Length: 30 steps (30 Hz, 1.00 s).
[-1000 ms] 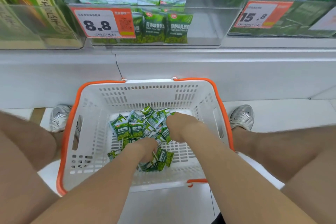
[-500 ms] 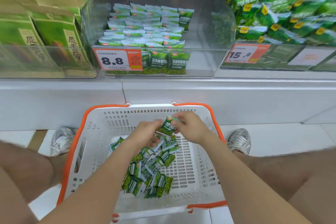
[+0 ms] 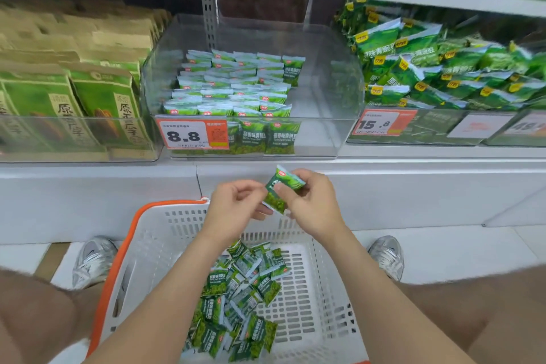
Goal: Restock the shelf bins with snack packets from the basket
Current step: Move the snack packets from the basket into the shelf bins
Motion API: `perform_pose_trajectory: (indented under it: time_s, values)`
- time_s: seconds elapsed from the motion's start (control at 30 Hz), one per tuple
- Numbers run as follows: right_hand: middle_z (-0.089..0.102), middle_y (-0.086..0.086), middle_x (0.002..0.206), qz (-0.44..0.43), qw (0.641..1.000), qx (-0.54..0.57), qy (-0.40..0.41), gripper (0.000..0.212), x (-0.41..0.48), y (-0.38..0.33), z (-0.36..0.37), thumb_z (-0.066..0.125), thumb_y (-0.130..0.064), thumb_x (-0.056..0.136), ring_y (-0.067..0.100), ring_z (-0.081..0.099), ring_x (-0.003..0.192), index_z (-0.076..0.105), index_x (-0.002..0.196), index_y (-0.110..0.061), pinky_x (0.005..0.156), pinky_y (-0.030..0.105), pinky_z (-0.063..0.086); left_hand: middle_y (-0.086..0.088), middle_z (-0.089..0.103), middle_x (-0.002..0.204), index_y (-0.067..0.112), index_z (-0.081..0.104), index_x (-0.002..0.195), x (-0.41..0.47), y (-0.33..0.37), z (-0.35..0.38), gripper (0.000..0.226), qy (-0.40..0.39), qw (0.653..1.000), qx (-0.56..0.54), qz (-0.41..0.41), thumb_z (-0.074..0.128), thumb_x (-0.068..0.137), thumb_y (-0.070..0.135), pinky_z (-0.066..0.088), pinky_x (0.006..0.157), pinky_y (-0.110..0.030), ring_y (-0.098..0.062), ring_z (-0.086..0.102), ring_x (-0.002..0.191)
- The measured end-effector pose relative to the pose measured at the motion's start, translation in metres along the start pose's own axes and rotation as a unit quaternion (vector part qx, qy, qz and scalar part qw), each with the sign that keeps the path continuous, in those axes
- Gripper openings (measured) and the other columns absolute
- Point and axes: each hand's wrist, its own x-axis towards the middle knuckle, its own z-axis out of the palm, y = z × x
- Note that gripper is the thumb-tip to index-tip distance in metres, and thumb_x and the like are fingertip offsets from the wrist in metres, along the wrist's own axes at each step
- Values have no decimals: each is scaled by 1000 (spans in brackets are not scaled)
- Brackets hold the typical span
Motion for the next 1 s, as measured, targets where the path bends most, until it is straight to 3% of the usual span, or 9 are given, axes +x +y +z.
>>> perform_pose_trajectory:
  time_s: [0.13, 0.23, 0.33, 0.43, 0.53, 0.63, 0.77, 0.9, 1.0]
  values:
    - [50, 2, 54, -161, 970, -19, 183, 10, 0, -55, -6, 67, -18, 83, 18, 45, 48, 59, 78, -15, 50, 35, 40, 4, 67, 62, 20, 74, 80, 6, 54, 5, 20, 151, 955, 121, 224, 58, 92, 19, 47, 54, -29, -14, 63, 56]
    - [51, -6, 60, -232, 935, -20, 266, 10, 11, -94, -13, 68, -18, 87, 19, 49, 53, 59, 87, -16, 54, 35, 41, 10, 63, 72, 18, 71, 87, 13, 96, 5, 12, 251, 870, 213, 367, 60, 91, 14, 43, 60, -30, -11, 56, 64]
    - [61, -4, 77, -256, 923, -35, 286, 11, 43, -114, -23, 68, -24, 96, 21, 59, 68, 61, 102, -18, 66, 38, 47, 4, 65, 90, 16, 69, 94, 31, 129, 1, 10, 280, 810, 291, 425, 60, 90, 13, 44, 70, -31, -16, 56, 79]
    - [66, -1, 86, -235, 923, -125, 277, 18, 81, -125, -37, 65, -31, 98, 23, 63, 80, 64, 111, -20, 71, 37, 45, -1, 67, 100, 16, 71, 99, 56, 146, -10, 15, 214, 810, 387, 385, 56, 95, 21, 50, 83, -43, -25, 63, 94]
    - [69, 9, 108, -125, 935, -247, 221, 31, 116, -135, -47, 66, -35, 99, 32, 61, 104, 58, 125, -18, 74, 36, 37, -1, 71, 112, 20, 74, 106, 75, 151, -25, 27, 139, 801, 514, 275, 55, 96, 37, 46, 101, -47, -29, 64, 110]
    - [59, 23, 124, -53, 917, -369, 143, 31, 145, -143, -45, 66, -22, 100, 45, 58, 114, 55, 126, -8, 79, 40, 41, 5, 59, 148, 30, 67, 132, 89, 154, -33, 44, 53, 791, 571, 214, 56, 91, 43, 11, 124, -62, -23, 40, 149]
    - [54, 26, 131, -5, 885, -457, 93, 34, 180, -144, -41, 61, 2, 93, 48, 55, 122, 55, 127, 1, 86, 47, 47, 8, 21, 173, 39, 35, 159, 106, 162, -33, 73, -53, 782, 603, 151, 55, 90, 49, -15, 119, -73, -25, 4, 162]
    - [47, 27, 142, 34, 872, -485, 55, 44, 219, -133, -37, 59, -1, 97, 43, 53, 130, 47, 139, 3, 104, 43, 47, 7, 3, 176, 44, 17, 164, 112, 156, -35, 76, -98, 800, 588, 64, 47, 96, 61, -13, 120, -73, -29, -5, 162]
    - [53, 28, 141, 67, 878, -470, 59, 43, 244, -126, -35, 62, -1, 94, 41, 56, 130, 53, 136, 6, 102, 40, 50, 7, 2, 176, 45, 18, 163, 114, 156, -36, 75, -109, 807, 577, 65, 49, 97, 60, -7, 122, -71, -25, -1, 162]
